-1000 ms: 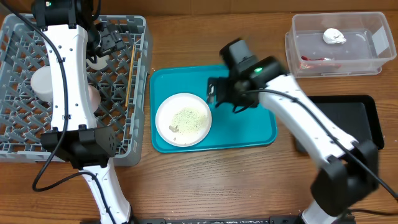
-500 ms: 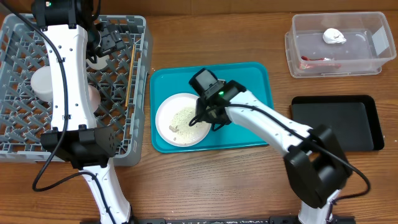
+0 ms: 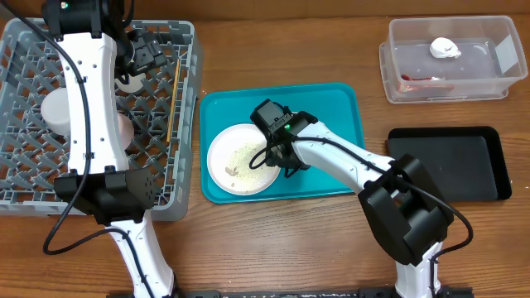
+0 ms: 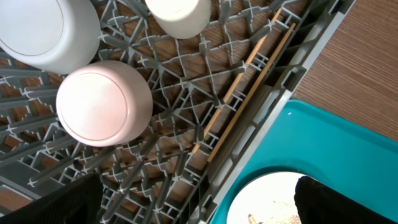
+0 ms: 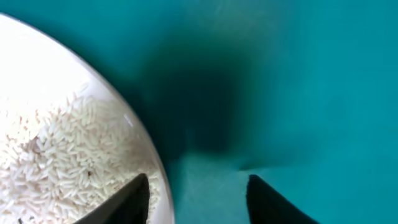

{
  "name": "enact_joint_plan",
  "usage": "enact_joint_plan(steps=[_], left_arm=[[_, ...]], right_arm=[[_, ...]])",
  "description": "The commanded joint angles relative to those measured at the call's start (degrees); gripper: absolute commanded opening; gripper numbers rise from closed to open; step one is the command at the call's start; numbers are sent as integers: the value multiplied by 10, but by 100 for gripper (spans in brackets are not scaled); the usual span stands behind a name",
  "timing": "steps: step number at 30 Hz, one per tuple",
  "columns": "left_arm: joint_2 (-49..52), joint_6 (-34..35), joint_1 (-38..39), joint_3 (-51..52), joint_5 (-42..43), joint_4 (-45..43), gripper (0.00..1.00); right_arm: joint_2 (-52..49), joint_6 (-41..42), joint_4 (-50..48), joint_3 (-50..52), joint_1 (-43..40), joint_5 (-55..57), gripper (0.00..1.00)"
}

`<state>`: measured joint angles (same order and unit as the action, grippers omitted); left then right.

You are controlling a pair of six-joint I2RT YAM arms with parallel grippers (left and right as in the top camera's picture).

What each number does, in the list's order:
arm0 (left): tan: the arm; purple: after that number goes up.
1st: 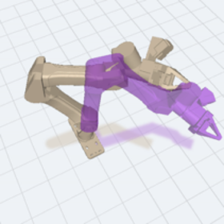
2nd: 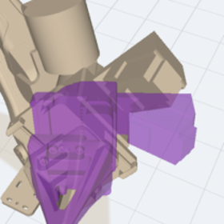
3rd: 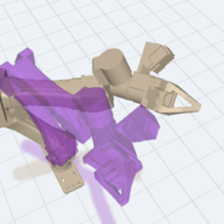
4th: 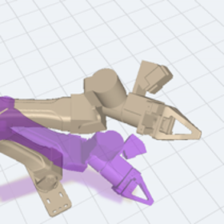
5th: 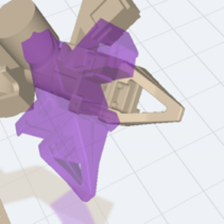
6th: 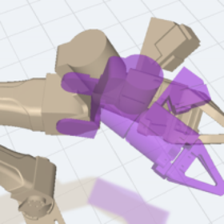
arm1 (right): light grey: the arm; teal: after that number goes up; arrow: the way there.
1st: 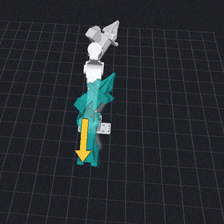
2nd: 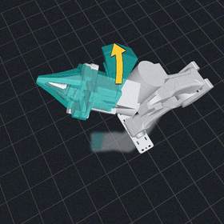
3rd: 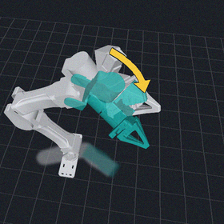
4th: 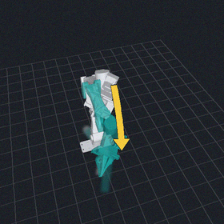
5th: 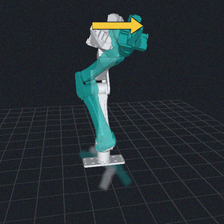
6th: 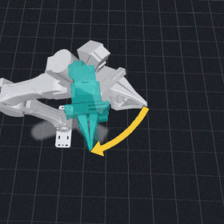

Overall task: Sort waste into correct bins and load items into the dishwasher
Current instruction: 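Swing the right gripper to the white plate and grasp its rim, then lift the rice plate by its rim with the right gripper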

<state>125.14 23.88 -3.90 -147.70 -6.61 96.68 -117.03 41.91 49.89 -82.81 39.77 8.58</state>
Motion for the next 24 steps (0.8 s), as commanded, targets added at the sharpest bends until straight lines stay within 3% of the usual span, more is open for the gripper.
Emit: enact_joint_plan(steps=[1, 9, 17, 24], left_arm=[[1, 7, -2, -4, 3, 1, 100], [1, 7, -2, -4, 3, 1, 100], [1, 7, -2, -4, 3, 1, 100], [1, 7, -2, -4, 3, 1, 100]], right_arm=[[-2, 3, -1, 4, -2, 19, 41], [-2, 3, 4, 4, -2, 38, 25], [-2, 3, 54, 4, -12, 137, 24], [-2, 1, 95, 2, -85, 173, 24]])
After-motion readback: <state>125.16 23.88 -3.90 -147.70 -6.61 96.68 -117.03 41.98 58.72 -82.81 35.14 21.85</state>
